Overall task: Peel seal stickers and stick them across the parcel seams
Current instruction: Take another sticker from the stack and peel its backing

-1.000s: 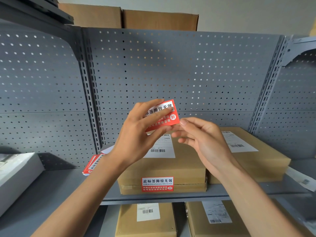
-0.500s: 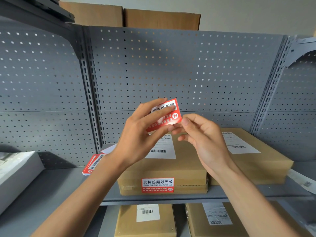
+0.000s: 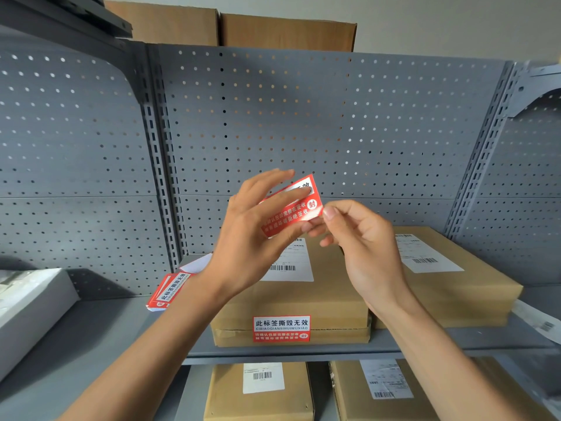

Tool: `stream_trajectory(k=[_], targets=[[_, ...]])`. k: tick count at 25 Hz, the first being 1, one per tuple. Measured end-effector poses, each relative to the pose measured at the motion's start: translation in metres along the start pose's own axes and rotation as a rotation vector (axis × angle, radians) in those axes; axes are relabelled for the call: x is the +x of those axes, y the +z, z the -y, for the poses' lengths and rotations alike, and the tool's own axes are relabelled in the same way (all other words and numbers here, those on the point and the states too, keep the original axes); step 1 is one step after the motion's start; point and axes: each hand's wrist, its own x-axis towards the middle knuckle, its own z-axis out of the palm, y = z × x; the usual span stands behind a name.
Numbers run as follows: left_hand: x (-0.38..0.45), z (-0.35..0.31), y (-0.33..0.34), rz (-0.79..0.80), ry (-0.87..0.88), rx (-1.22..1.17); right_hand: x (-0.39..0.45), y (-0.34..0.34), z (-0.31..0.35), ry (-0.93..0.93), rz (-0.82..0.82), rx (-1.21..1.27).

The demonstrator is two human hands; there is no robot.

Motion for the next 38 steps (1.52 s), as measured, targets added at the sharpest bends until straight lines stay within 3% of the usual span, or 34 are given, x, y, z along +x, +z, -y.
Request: stream_trajectory(k=[5, 22, 38], targets=[[-0.001, -0.004, 0.004, -0.145, 0.012, 0.097, -0.002, 0.004, 0.0, -0.065, -0.088, -0.067], [-0.005, -0.026, 0.01, -0.088, -0.164, -0.117, -0.002, 0.006, -0.008, -0.376, -0.162, -0.402], [-0.007, -0.019, 0.011, -0.088, -0.073, -0.097, -0.001, 0.007, -0.015, -0.267, -0.135, -0.267]])
